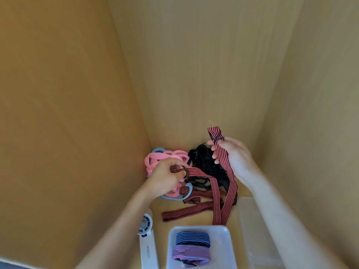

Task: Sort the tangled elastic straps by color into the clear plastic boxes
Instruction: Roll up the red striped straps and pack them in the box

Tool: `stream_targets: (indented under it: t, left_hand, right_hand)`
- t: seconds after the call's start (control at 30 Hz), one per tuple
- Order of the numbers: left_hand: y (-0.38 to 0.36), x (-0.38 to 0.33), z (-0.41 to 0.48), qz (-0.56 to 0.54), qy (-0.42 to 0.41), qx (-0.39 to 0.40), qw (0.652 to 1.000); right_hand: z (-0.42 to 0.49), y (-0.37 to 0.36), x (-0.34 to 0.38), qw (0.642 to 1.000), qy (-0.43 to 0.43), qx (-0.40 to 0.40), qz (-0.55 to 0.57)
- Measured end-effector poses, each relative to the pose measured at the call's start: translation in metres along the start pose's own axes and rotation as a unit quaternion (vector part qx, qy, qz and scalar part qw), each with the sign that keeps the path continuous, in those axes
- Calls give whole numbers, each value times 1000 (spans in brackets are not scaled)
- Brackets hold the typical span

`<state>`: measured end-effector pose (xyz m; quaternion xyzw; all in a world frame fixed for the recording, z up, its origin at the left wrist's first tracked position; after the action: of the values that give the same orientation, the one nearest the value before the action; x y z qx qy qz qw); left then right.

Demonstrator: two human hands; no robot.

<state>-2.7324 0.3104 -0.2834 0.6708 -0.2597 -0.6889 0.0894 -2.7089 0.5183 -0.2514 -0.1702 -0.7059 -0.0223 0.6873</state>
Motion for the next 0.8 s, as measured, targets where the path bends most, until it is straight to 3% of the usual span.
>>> stream_targets:
  t: [0.13,0.47,0.63,0.8]
  left_hand:
    - [3,-30,-8,-26,1,70,997]
    - [25,-117,3,-168,-123,12,978]
    - [22,-136,14,-234,-128,79,961]
    - [24,-143,22,-212,-145,74,964]
  right_hand:
    - [5,-2,8,1000,-6,-4,1]
    - [12,-11,48,999,-1,25,41]
    - [16,-22,72,998,17,20,60]
    - [20,-27,80,997,29,32,62]
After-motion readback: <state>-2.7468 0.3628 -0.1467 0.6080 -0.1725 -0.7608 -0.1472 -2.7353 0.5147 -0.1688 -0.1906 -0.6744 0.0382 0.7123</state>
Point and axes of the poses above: each hand's wrist, its own z-axis towards the middle knuckle, its own y-axis out of the back of the hand, x = y × z, the point moved 7 cm from there along z, towards the middle knuckle, and after that the axes turned 5 degrees about -x, right-handed, at the moved point
